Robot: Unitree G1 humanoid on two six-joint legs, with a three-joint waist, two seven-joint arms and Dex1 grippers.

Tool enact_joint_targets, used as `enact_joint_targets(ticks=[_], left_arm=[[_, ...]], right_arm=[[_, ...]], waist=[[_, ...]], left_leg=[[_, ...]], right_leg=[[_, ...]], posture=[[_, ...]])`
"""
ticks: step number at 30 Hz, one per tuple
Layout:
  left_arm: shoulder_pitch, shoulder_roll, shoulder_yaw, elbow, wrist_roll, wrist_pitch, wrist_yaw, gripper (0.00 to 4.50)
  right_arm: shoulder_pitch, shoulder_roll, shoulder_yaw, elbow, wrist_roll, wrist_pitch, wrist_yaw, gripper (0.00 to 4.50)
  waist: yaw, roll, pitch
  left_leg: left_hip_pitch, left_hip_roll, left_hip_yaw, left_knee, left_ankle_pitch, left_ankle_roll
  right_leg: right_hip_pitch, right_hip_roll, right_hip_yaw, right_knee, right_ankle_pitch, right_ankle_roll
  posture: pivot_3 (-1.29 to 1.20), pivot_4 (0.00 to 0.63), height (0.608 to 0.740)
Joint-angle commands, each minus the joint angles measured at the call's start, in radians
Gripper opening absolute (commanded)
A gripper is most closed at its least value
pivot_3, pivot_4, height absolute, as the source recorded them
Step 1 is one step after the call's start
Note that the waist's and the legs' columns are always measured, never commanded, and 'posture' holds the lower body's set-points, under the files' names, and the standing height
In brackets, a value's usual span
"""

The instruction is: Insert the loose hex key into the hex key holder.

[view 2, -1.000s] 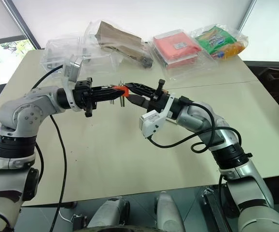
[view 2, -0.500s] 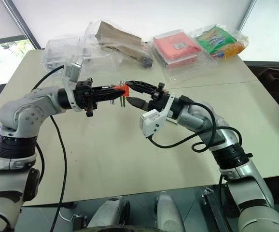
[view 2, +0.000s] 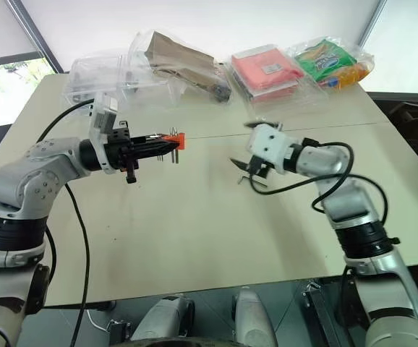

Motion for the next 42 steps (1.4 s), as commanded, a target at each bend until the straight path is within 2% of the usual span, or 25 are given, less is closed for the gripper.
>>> enact_joint_targets(ticks=[1, 5, 10, 17, 28, 31, 38, 39, 42], left_arm=[[0.005, -0.003, 0.027, -0.063, 0.008, -0.039, 0.033, 0.00], [0.018, -0.009, 0.034, -0.094, 0.013, -0.051, 0.069, 0.00], [0.035, -0.008, 0.039, -0.117, 0.008, -0.053, 0.097, 0.00], [0.050, -0.005, 0.044, -0.142, -0.003, -0.043, 0.115, 0.00], [0.054, -0.004, 0.034, -0.154, 0.002, -0.042, 0.136, 0.00], [0.052, -0.005, 0.033, -0.155, 0.005, -0.043, 0.139, 0.00], [0.048, -0.010, 0.029, -0.150, 0.011, -0.048, 0.146, 0.00], [0.049, -0.011, 0.028, -0.151, 0.011, -0.048, 0.147, 0.00], [0.048, -0.014, 0.024, -0.144, 0.010, -0.049, 0.146, 0.00]], right_arm=[[-0.022, -0.037, 0.014, -0.006, 0.033, 0.178, 0.064, 4.46], [-0.018, -0.042, 0.044, 0.006, 0.045, 0.271, 0.100, 4.46], [-0.046, 0.020, 0.057, 0.087, 0.046, 0.335, 0.059, 4.46], [-0.066, 0.043, 0.138, 0.232, -0.069, 0.195, 0.007, 4.46], [-0.109, 0.125, 0.128, 0.311, -0.073, 0.215, -0.018, 4.46], [-0.117, 0.138, 0.130, 0.341, -0.082, 0.215, -0.026, 3.64], [-0.120, 0.152, 0.133, 0.359, -0.092, 0.235, -0.025, 0.18], [-0.115, 0.151, 0.131, 0.344, -0.092, 0.241, -0.028, 0.05], [-0.100, 0.152, 0.106, 0.285, -0.076, 0.267, -0.046, 0.05]], waist=[[0.000, 0.000, 0.000], [-0.003, 0.000, 0.000], [-0.001, 0.000, 0.000], [-0.001, 0.000, 0.000], [-0.008, -0.001, 0.000], [-0.008, -0.001, 0.000], [-0.003, 0.000, -0.001], [-0.002, -0.001, -0.001], [-0.001, -0.001, -0.001]], left_leg=[[0.000, 0.000, 0.000, 0.000, 0.000, 0.000], [0.000, 0.000, 0.000, 0.000, 0.000, 0.000], [0.000, 0.000, 0.000, 0.000, 0.001, -0.001], [0.000, 0.000, 0.001, 0.000, 0.003, -0.005], [0.001, 0.001, 0.001, 0.000, 0.003, -0.005], [0.001, 0.001, 0.001, 0.000, 0.003, -0.005], [0.001, 0.000, 0.001, 0.000, 0.003, -0.005], [0.001, 0.000, 0.001, 0.001, 0.003, -0.005], [0.001, 0.000, 0.001, 0.001, 0.003, -0.005]], right_leg=[[0.000, 0.000, 0.000, 0.000, 0.000, 0.000], [-0.001, -0.001, 0.000, 0.000, 0.000, 0.000], [-0.001, -0.001, 0.000, 0.000, 0.000, 0.000], [0.000, -0.001, 0.000, 0.000, 0.000, 0.000], [0.001, -0.001, 0.000, 0.000, 0.000, 0.000], [0.001, 0.000, 0.000, 0.000, 0.000, 0.000], [0.001, 0.000, 0.000, 0.000, 0.000, 0.000], [0.001, 0.000, 0.000, 0.000, 0.000, 0.000], [0.001, 0.000, 0.000, 0.000, 0.000, 0.000]], posture=[[0.00, 0.150, 0.740], [0.00, 0.150, 0.740], [0.00, 0.150, 0.740], [0.00, 0.150, 0.740], [0.00, 0.150, 0.740], [0.00, 0.150, 0.740], [0.00, 0.150, 0.740], [0.00, 0.150, 0.740], [0.00, 0.150, 0.740]])
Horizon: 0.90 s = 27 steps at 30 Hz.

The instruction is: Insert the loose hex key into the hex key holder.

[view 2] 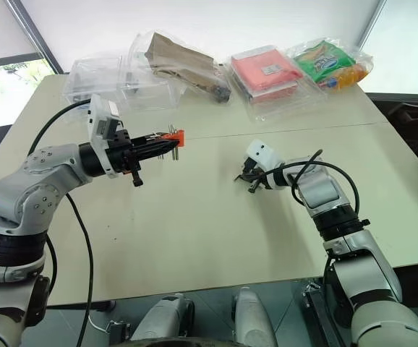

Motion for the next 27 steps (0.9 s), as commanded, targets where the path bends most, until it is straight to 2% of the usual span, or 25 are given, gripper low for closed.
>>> enact_joint_targets(ticks=[1, 9, 15, 19, 27], left_arm=[[-0.015, -0.001, 0.010, -0.019, -0.002, -0.020, -0.003, 0.00], [-0.070, -0.050, -0.042, 0.050, 0.033, -0.051, -0.018, 0.00], [-0.132, -0.083, -0.068, 0.130, 0.063, -0.082, -0.049, 0.00], [-0.177, -0.106, -0.080, 0.185, 0.082, -0.103, -0.069, 0.00], [-0.231, -0.141, -0.093, 0.245, 0.120, -0.144, -0.096, 0.00]], right_arm=[[0.029, 0.005, -0.029, -0.053, -0.004, 0.024, -0.049, 0.05], [0.034, 0.201, -0.303, -0.215, 0.070, -0.402, -0.400, 0.05], [-0.005, 0.386, -0.416, -0.375, 0.231, -0.461, -0.549, 0.05], [-0.016, 0.485, -0.424, -0.449, 0.351, -0.428, -0.584, 0.05], [-0.001, 0.550, -0.334, -0.487, 0.360, -0.455, -0.589, 0.05]], waist=[[0.001, 0.000, 0.000], [-0.002, 0.000, 0.000], [-0.005, 0.000, 0.000], [-0.006, 0.001, 0.000], [-0.008, 0.001, 0.000]], left_leg=[[0.000, 0.000, 0.000, 0.000, 0.000, 0.000], [-0.003, 0.000, 0.000, -0.001, 0.001, -0.001], [-0.003, 0.000, 0.000, -0.002, 0.001, -0.001], [-0.003, 0.000, 0.000, -0.002, 0.001, -0.001], [-0.002, 0.000, 0.000, -0.002, 0.001, -0.001]], right_leg=[[0.000, 0.000, 0.000, 0.000, 0.000, 0.000], [-0.004, 0.000, 0.000, 0.001, 0.000, 0.000], [-0.005, 0.000, 0.000, 0.001, 0.000, 0.000], [-0.005, 0.000, 0.000, 0.002, 0.000, 0.000], [-0.005, 0.001, 0.000, 0.003, 0.000, 0.000]], posture=[[0.00, 0.150, 0.740], [0.00, 0.150, 0.740], [0.00, 0.150, 0.740], [0.00, 0.150, 0.740], [0.00, 0.150, 0.740]])
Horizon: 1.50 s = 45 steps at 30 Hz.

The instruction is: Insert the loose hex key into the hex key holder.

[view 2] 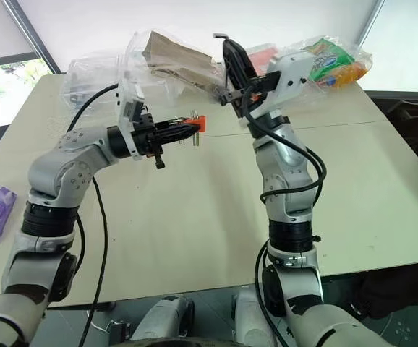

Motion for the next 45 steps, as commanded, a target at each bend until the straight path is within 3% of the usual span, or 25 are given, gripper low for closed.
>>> enact_joint_targets(ticks=[1, 16, 45], left_arm=[[-0.032, -0.006, 0.005, -0.009, 0.010, -0.030, -0.012, 0.00], [-0.038, -0.024, 0.021, -0.007, 0.022, -0.035, -0.001, 0.00], [-0.037, -0.041, 0.035, -0.005, 0.015, -0.035, 0.025, 0.00]], right_arm=[[-0.002, 0.012, 0.027, -0.043, 0.005, -0.034, 0.003, 0.05], [0.061, -0.016, 0.114, -0.037, -0.052, -0.077, 0.040, 0.05], [0.072, -0.036, 0.140, -0.054, -0.052, -0.066, 0.043, 0.05]], waist=[[0.000, 0.000, 0.000], [0.000, 0.000, 0.000], [0.000, 0.000, 0.000]], left_leg=[[0.000, 0.000, 0.000, 0.000, 0.000, 0.000], [0.000, 0.000, 0.000, 0.000, 0.000, 0.000], [0.000, 0.000, 0.000, 0.000, 0.000, 0.000]], right_leg=[[0.000, 0.000, 0.000, 0.000, 0.000, 0.000], [0.000, 0.000, 0.000, 0.000, 0.000, 0.000], [0.000, 0.000, 0.000, 0.000, 0.000, 0.000]], posture=[[0.00, 0.150, 0.740], [0.00, 0.150, 0.740], [0.00, 0.150, 0.740]])
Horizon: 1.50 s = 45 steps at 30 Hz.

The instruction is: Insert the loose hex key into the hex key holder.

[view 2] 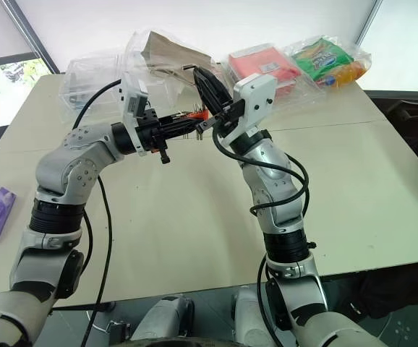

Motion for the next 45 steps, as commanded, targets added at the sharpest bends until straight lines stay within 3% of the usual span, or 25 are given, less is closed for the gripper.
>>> enact_joint_targets(ticks=[1, 45], left_arm=[[-0.026, -0.001, 0.024, -0.017, -0.007, -0.018, 0.000, 0.00], [-0.037, -0.011, 0.046, -0.019, -0.023, -0.012, 0.012, 0.00]], right_arm=[[-0.004, 0.003, 0.005, -0.054, 0.000, -0.011, 0.001, 0.05], [0.004, 0.014, -0.004, 0.000, -0.038, -0.068, -0.019, 0.05]], waist=[[0.000, 0.000, 0.000], [0.000, 0.000, 0.000]], left_leg=[[0.000, 0.000, 0.000, 0.000, 0.000, 0.000], [0.000, 0.000, 0.000, 0.000, 0.000, 0.000]], right_leg=[[0.000, 0.000, 0.000, 0.000, 0.000, 0.000], [0.000, 0.000, 0.000, 0.000, 0.000, 0.000]], posture=[[0.00, 0.150, 0.740], [0.00, 0.150, 0.740]])
